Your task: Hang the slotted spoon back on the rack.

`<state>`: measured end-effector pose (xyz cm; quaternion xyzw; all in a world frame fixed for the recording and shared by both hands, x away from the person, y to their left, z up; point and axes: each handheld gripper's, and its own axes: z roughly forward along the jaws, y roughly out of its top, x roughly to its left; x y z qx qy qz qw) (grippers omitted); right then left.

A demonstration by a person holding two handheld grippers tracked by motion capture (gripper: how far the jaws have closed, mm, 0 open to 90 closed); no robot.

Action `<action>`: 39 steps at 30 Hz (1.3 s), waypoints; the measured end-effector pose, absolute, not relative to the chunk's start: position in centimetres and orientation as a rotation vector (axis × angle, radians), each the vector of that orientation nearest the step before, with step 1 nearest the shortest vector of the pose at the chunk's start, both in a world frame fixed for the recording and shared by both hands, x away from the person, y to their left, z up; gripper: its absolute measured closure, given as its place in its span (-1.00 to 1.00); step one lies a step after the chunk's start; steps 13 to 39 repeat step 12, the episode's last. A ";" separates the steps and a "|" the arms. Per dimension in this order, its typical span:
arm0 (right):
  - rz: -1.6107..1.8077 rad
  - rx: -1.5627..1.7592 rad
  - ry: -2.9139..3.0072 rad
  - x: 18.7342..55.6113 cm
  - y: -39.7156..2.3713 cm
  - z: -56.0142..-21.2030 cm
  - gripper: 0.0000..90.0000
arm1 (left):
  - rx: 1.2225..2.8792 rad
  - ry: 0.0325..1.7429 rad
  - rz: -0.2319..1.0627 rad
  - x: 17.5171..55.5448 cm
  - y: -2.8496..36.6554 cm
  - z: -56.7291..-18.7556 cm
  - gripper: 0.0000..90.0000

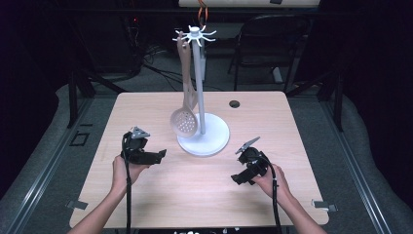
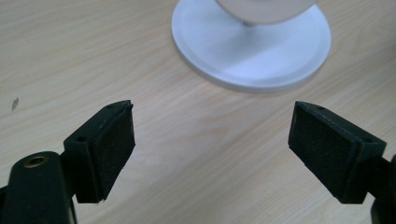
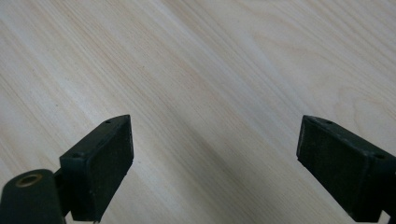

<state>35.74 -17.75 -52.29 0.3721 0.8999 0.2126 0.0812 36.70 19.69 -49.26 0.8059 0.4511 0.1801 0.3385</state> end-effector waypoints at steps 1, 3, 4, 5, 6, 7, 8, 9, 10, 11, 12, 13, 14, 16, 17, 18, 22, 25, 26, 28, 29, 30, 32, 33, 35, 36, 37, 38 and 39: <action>0.645 1.114 2.687 35.7 -17.7 -52.3 -0.77 | 2.101 1.178 0.474 36.6 19.8 -49.4 -0.69; 0.659 1.114 2.681 35.7 -17.7 -52.4 -0.77 | 2.105 1.191 0.465 36.5 20.0 -49.8 -0.70; 0.643 1.107 2.682 35.7 -17.7 -52.3 -0.77 | 2.104 1.203 0.464 36.4 20.0 -50.0 -0.70; 0.638 1.110 2.684 35.7 -17.7 -52.3 -0.77 | 2.104 1.217 0.459 36.4 20.0 -50.2 -0.69; 0.637 1.109 2.683 35.7 -17.7 -52.3 -0.77 | 2.110 1.229 0.448 36.4 20.1 -50.5 -0.69; 0.639 1.101 2.682 35.7 -17.8 -52.2 -0.77 | 2.111 1.240 0.437 36.5 20.2 -50.7 -0.69; 0.648 1.093 2.677 35.7 -17.8 -52.2 -0.77 | 2.107 1.247 0.434 36.5 20.2 -50.9 -0.69; 0.652 1.099 2.677 35.6 -17.8 -52.1 -0.77 | 2.108 1.253 0.425 36.6 20.3 -50.9 -0.70; 0.658 1.101 2.672 35.6 -17.8 -52.1 -0.77 | 2.102 1.260 0.425 36.7 20.3 -51.0 -0.70; 0.654 1.099 2.673 35.6 -17.8 -52.0 -0.77 | 2.095 1.266 0.421 36.8 20.3 -51.0 -0.71; 0.658 1.090 2.670 35.6 -17.8 -52.1 -0.77 | 2.095 1.270 0.420 36.9 20.4 -51.0 -0.72; 0.658 1.090 2.670 35.6 -17.8 -52.1 -0.77 | 2.095 1.270 0.420 36.9 20.4 -51.0 -0.72; 0.658 1.090 2.670 35.6 -17.8 -52.1 -0.77 | 2.095 1.270 0.420 36.9 20.4 -51.0 -0.72; 0.658 1.090 2.670 35.6 -17.8 -52.1 -0.77 | 2.095 1.270 0.420 36.9 20.4 -51.0 -0.72; 0.658 1.090 2.670 35.6 -17.8 -52.1 -0.77 | 2.095 1.270 0.420 36.9 20.4 -51.0 -0.72; 0.658 1.090 2.670 35.6 -17.8 -52.1 -0.77 | 2.095 1.270 0.420 36.9 20.4 -51.0 -0.72; 0.658 1.090 2.670 35.6 -17.8 -52.1 -0.77 | 2.095 1.270 0.420 36.9 20.4 -51.0 -0.72; 0.658 1.090 2.670 35.6 -17.8 -52.1 -0.77 | 2.095 1.270 0.420 36.9 20.4 -51.0 -0.72; 0.658 1.090 2.670 35.6 -17.8 -52.1 -0.77 | 2.095 1.270 0.420 36.9 20.4 -51.0 -0.72; 0.658 1.090 2.670 35.6 -17.8 -52.1 -0.77 | 2.095 1.270 0.420 36.9 20.4 -51.0 -0.72; 0.658 1.090 2.670 35.6 -17.8 -52.1 -0.77 | 2.095 1.270 0.420 36.9 20.4 -51.0 -0.72; 0.658 1.090 2.670 35.6 -17.8 -52.1 -0.77 | 2.095 1.270 0.420 36.9 20.4 -51.0 -0.72; 0.658 1.090 2.670 35.6 -17.8 -52.1 -0.77 | 2.095 1.270 0.420 36.9 20.4 -51.0 -0.72; 0.658 1.090 2.670 35.6 -17.8 -52.1 -0.77 | 2.095 1.270 0.420 36.9 20.4 -51.0 -0.72; 0.658 1.090 2.670 35.6 -17.8 -52.1 -0.77 | 2.095 1.270 0.420 36.9 20.4 -51.0 -0.72; 0.658 1.090 2.670 35.6 -17.8 -52.1 -0.77 | 2.095 1.270 0.420 36.9 20.4 -51.0 -0.72; 0.658 1.090 2.670 35.6 -17.8 -52.1 -0.77 | 2.095 1.270 0.420 36.9 20.4 -51.0 -0.72; 0.658 1.090 2.670 35.6 -17.8 -52.1 -0.77 | 2.095 1.270 0.420 36.9 20.4 -51.0 -0.72; 0.658 1.090 2.670 35.6 -17.8 -52.1 -0.77 | 2.095 1.270 0.420 36.9 20.4 -51.0 -0.72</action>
